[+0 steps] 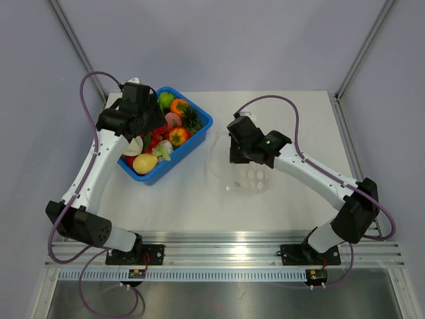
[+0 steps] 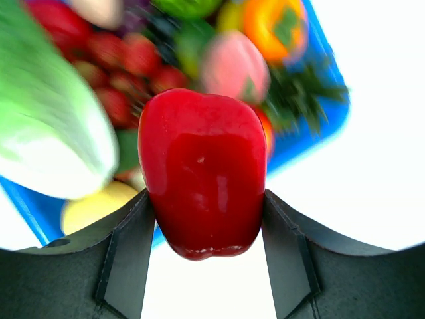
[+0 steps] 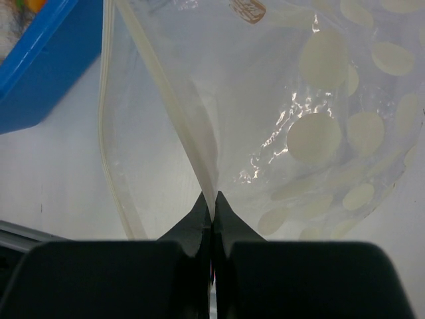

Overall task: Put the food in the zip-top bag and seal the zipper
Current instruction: Pick up the fake vegetable from the bin, then place the fake vegetable in the zipper food storage bag.

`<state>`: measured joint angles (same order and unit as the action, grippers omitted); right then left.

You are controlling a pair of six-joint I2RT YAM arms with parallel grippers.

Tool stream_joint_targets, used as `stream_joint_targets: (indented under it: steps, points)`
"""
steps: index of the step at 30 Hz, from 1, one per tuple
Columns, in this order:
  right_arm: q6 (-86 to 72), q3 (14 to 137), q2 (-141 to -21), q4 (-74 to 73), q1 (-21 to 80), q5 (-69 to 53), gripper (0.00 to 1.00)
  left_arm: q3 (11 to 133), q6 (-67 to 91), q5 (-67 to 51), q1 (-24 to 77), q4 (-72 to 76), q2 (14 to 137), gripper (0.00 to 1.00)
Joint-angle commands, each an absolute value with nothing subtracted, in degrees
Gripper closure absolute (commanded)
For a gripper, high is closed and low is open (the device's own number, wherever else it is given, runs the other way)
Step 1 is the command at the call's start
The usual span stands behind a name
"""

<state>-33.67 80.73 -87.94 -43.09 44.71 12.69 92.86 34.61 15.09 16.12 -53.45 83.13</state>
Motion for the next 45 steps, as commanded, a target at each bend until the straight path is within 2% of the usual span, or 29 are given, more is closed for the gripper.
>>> stream_joint_targets:
  steps: [1,8,14,22,29,30,32,33,35,37,39,43,45]
  points:
    - [-33.66,84.02,-88.15,-40.96,44.21,12.22,1.0,90.36,28.22,3.79,18.8,-50.27,79.37,1.0]
    - [-33.84,85.08,-88.68,-40.87,44.12,11.87,1.0,84.3,26.19,-19.65,22.85,-48.09,73.05,1.0]
    - [-34.63,85.34,-88.33,-40.78,44.12,11.43,1.0,80.69,30.84,-32.42,25.4,-41.07,71.19,1.0]
    - [-35.68,84.82,-86.49,-40.69,44.12,10.46,1.0,76.73,34.72,-30.52,29.79,-34.28,76.89,1.0]
    - [-36.39,83.06,-83.67,-40.69,44.12,10.55,1.0,77.95,33.58,-29.79,30.5,-33.49,82.87,1.0]
    - [-36.47,82.97,-83.32,-40.78,44.12,10.63,1.0,78.39,33.4,-30.14,30.59,-33.66,83.49,0.81]
    - [-36.56,82.53,-83.06,-40.78,44.12,10.55,1.0,79.62,32.52,-31.11,30.59,-34.45,84.55,0.61]
    - [-36.48,82.53,-82.88,-40.69,44.03,10.55,1.0,80.06,32.26,-31.2,30.59,-34.89,85.25,0.39]
    - [-36.65,82.35,-83.06,-40.87,44.12,10.11,1.0,81.81,31.38,-31.12,30.59,-36.03,85.6,0.25]
    - [-36.74,82.09,-83.32,-40.52,44.12,9.76,1.0,83.14,30.16,-30.68,30.59,-37.17,85.78,0.15]
    - [-36.83,81.74,-83.23,-39.99,44.12,9.4,1.0,85.15,29.27,-30.06,30.59,-39.37,85.61,0.12]
    - [-36.65,81.3,-83.41,-39.81,44.12,9.49,1.0,90.5,23.76,-28.4,30.41,-46.29,85.52,0.1]
    - [-36.48,81.04,-83.5,-39.73,44.12,9.58,1.0,93.76,21.28,-25.76,29.71,-49.55,85.69,0.12]
